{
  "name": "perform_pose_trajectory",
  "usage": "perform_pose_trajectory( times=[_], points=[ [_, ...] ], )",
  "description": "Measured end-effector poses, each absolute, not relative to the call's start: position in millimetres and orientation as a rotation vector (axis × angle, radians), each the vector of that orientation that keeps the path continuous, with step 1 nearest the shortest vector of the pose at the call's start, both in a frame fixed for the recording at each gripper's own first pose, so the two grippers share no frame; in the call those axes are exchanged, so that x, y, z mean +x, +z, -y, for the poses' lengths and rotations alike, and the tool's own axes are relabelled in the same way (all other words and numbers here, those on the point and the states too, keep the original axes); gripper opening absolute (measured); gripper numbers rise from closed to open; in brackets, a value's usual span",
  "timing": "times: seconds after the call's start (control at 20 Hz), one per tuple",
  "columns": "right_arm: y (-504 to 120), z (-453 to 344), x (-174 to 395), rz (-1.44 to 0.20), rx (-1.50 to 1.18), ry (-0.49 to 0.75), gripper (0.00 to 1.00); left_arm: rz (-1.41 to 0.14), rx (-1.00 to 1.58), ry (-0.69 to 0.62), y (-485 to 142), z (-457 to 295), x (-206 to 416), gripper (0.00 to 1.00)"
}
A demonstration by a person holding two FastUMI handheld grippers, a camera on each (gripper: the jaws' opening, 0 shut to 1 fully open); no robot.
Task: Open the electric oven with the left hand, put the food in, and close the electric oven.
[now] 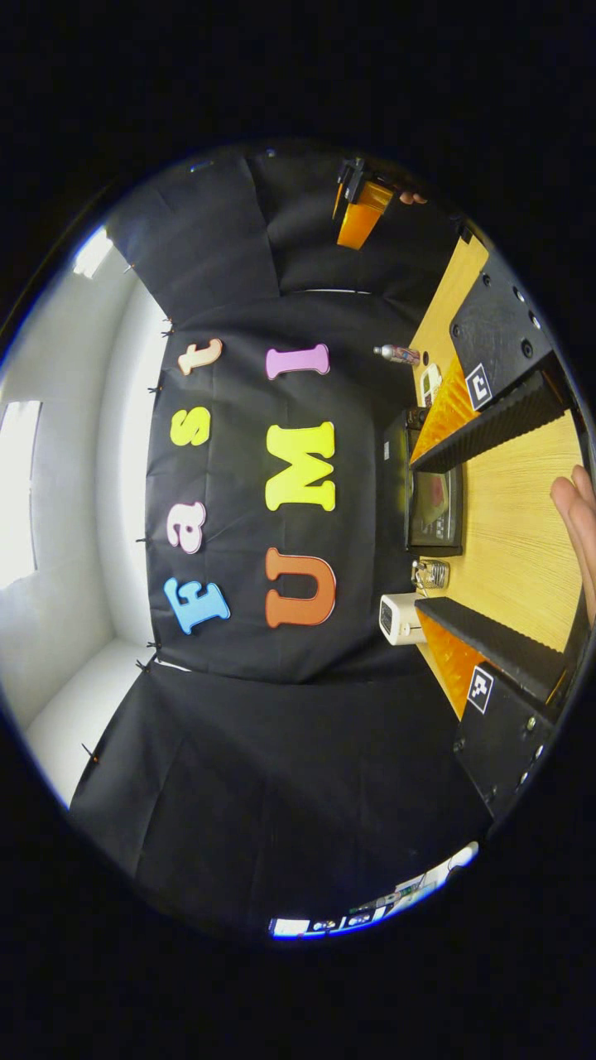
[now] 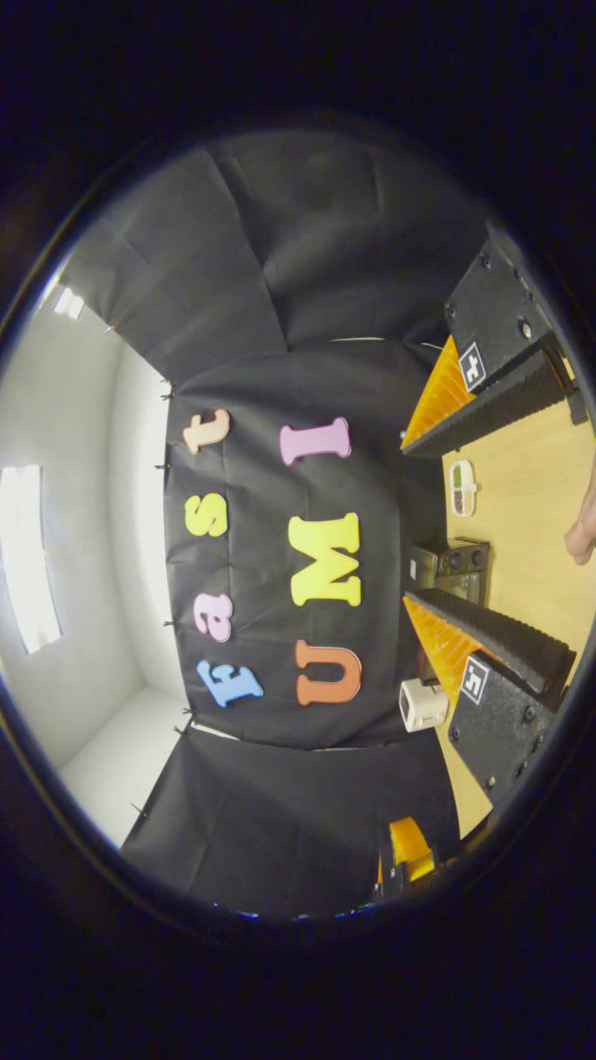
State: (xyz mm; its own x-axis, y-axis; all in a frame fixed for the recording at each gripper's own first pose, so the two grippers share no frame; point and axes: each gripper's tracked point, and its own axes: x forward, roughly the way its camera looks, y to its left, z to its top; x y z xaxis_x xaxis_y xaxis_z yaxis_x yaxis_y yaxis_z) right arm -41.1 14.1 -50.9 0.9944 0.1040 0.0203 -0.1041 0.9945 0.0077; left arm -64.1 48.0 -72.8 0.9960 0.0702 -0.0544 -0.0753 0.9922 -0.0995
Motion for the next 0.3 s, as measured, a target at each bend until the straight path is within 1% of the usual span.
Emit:
perform_pose_trajectory(
  times=[0.05, 0.15, 0.2, 0.3],
  points=[
    [-45.4, -12.9, -43.5, 0.034, -0.001, 0.099, 1.0, -0.056, -0.107, 0.069, -75.7, -47.7, -63.8, 0.95],
    [-36.0, -14.7, -47.7, 0.068, -0.008, 0.107, 1.0, -0.06, -0.11, 0.057, -76.7, -43.4, -66.6, 0.95],
    [-34.8, -14.3, -50.1, 0.072, -0.011, 0.104, 0.96, -0.06, -0.102, 0.059, -76.6, -45.4, -65.4, 0.95],
    [-32.9, -10.8, -53.7, 0.079, -0.022, 0.101, 0.96, -0.047, -0.084, 0.068, -75.0, -49.5, -66.9, 0.95]
  ],
)
